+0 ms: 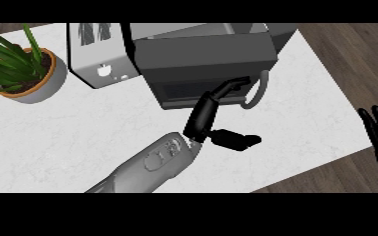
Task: Pick up the milk, place it into the microwave and close the microwave
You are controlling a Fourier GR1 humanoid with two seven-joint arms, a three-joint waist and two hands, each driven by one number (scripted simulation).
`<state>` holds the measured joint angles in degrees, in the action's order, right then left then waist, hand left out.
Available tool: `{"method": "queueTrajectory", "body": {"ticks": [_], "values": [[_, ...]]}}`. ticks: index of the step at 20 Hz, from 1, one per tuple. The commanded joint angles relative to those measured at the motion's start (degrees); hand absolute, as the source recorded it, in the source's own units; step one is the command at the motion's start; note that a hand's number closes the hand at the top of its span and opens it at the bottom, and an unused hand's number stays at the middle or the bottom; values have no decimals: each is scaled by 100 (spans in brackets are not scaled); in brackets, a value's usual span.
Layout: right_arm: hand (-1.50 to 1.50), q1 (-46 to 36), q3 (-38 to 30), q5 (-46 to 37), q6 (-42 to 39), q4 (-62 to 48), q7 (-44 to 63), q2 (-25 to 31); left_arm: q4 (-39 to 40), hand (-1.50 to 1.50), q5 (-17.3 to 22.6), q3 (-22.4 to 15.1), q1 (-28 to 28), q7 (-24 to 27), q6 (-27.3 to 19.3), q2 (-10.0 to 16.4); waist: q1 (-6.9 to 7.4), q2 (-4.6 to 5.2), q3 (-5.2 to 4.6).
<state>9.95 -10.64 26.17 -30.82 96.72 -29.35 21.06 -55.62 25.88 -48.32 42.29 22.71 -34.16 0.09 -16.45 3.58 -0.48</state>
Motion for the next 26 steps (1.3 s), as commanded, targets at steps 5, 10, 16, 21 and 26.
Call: {"method": "queueTrajectory", "body": {"ticks": [5,10,16,21,26], "values": [[-150,-325,3,378,-204,110,248,233,375,-150,506,168,623,269,-222,-8,-235,95,11],[-150,-490,44,610,-292,111,377,301,610,-150,722,207,874,446,-287,-9,-353,158,17],[-150,-688,10,848,-385,116,514,464,811,-150,1006,233,1107,542,-369,-9,-496,190,21],[-150,-810,-17,964,-436,83,612,588,975,-150,1187,225,1266,670,-363,-9,-571,225,28],[-150,-929,-113,1103,-387,33,708,687,1041,-150,1382,162,1245,829,-399,-7,-655,241,29]]}}
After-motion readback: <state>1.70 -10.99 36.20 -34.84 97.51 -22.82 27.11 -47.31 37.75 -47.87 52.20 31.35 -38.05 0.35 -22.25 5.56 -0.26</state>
